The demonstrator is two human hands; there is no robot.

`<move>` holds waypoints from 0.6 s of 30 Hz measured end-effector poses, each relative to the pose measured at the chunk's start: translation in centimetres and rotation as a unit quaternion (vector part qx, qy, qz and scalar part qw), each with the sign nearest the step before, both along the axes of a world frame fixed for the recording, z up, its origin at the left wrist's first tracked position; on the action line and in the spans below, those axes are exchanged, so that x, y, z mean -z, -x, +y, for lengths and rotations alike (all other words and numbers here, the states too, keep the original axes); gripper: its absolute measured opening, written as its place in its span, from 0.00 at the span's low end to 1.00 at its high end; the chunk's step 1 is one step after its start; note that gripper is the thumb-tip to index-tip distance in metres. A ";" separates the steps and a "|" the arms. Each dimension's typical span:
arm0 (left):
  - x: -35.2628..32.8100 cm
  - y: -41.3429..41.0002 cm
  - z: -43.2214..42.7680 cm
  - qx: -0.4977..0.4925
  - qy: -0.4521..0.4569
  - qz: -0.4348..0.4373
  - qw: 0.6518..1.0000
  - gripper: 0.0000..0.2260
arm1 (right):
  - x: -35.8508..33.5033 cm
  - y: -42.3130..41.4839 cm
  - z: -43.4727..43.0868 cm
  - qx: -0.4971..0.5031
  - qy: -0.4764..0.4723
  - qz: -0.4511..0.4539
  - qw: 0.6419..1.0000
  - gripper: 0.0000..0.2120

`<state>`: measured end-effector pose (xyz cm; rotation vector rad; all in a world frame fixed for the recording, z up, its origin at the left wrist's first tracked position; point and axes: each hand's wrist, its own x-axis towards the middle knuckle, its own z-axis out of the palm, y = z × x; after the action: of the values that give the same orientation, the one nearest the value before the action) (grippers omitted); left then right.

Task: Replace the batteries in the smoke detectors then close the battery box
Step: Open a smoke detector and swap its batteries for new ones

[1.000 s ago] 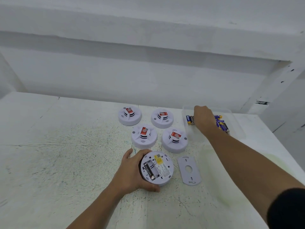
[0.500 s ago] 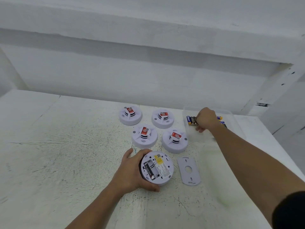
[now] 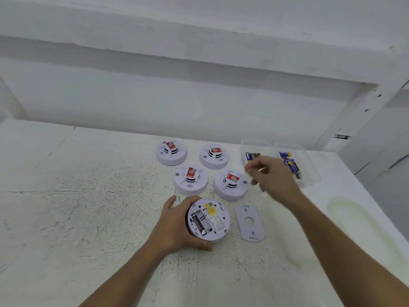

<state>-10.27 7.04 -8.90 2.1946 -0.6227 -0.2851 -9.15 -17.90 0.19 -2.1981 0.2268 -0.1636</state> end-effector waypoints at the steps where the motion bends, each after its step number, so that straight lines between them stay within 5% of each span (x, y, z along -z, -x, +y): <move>1: 0.0 0.0 0.0 -0.001 0.004 -0.001 1.000 0.40 | 0.6 1.1 1.3 -0.043 -0.011 0.022 0.999 0.05; 5: -0.1 0.0 0.0 0.008 0.008 -0.006 1.000 0.41 | 2.9 4.0 5.3 -0.171 0.013 0.057 0.984 0.05; 12: 0.2 -0.1 0.1 0.028 0.016 0.002 0.999 0.47 | 4.1 4.9 7.1 -0.245 0.037 0.029 0.968 0.07; 18: -0.2 0.0 0.8 0.022 0.033 0.047 0.998 0.49 | 4.0 4.8 7.3 -0.330 0.150 0.001 0.932 0.08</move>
<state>-10.26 7.85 -8.71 2.0932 -0.6190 -0.3831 -13.94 -10.58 -3.80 -2.4488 -0.5748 0.1926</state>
